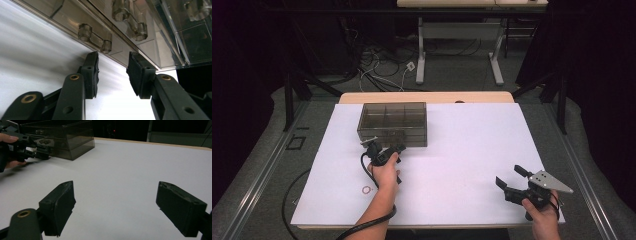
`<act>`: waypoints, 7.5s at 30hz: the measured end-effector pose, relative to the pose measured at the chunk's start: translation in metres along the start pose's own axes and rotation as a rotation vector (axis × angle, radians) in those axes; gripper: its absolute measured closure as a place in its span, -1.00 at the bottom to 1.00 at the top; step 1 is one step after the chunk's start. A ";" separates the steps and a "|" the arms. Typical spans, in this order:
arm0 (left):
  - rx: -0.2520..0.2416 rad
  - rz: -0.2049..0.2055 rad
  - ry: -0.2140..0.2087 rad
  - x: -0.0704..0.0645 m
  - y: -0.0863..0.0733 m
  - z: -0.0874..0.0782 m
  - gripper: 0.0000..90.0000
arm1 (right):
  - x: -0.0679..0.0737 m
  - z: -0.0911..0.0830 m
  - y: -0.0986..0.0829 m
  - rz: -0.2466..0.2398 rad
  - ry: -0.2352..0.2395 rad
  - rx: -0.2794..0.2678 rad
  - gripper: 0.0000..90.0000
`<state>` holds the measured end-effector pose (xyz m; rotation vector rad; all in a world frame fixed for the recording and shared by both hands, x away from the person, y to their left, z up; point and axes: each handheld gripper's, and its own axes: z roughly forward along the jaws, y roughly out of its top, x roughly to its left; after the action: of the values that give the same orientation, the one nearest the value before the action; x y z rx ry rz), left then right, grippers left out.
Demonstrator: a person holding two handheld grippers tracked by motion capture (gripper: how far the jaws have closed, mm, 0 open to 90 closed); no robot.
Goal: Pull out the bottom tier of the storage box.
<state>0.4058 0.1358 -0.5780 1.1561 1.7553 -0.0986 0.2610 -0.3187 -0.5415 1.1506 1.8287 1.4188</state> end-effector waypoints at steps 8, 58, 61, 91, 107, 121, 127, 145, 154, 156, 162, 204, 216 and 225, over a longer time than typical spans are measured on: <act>-0.011 0.013 -0.002 0.002 -0.001 0.002 0.49 | 0.000 0.000 0.000 0.002 0.002 0.000 -0.67; -0.139 0.011 0.020 0.003 -0.016 0.007 0.79 | -0.001 0.001 0.001 -0.003 0.008 0.000 -0.67; -0.148 0.007 0.021 0.003 -0.017 0.007 0.79 | -0.001 0.001 0.001 -0.005 0.009 -0.004 -0.67; -0.145 -0.013 0.011 0.004 -0.023 0.001 0.79 | -0.001 0.001 0.000 -0.004 0.010 0.002 -0.67; -0.140 -0.023 -0.006 0.007 -0.029 -0.005 0.79 | 0.000 0.001 0.000 -0.009 0.015 0.004 -0.67; -0.127 -0.024 -0.019 0.009 -0.034 -0.011 0.79 | 0.000 0.002 0.000 -0.010 0.015 0.004 -0.67; -0.119 -0.017 -0.024 0.010 -0.036 -0.014 0.79 | 0.000 0.002 0.000 -0.013 0.017 0.010 -0.67; -0.108 -0.014 -0.038 0.012 -0.042 -0.021 0.80 | 0.000 0.002 0.000 -0.014 0.018 0.011 -0.67; -0.101 -0.014 -0.039 0.012 -0.041 -0.022 0.79 | 0.001 0.002 0.000 -0.012 0.019 0.011 -0.67; -0.093 -0.012 -0.039 0.012 -0.041 -0.022 0.77 | 0.000 0.002 0.000 -0.014 0.021 0.011 -0.67; -0.085 -0.007 -0.035 0.009 -0.040 -0.023 0.67 | 0.000 0.002 0.000 -0.012 0.016 0.011 -0.67; 0.027 0.144 -0.046 -0.017 -0.038 -0.039 -0.04 | 0.001 0.001 0.000 -0.014 0.017 0.030 -0.67; 0.051 0.253 -0.025 -0.023 -0.032 -0.045 -0.24 | 0.001 0.002 0.000 -0.012 0.016 0.019 -0.67; 0.076 0.316 -0.009 -0.023 -0.025 -0.050 -0.37 | 0.001 0.002 -0.001 -0.016 0.014 0.017 -0.67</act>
<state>0.3544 0.1334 -0.5455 1.4718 1.5510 0.0199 0.2620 -0.3167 -0.5427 1.1345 1.8593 1.4086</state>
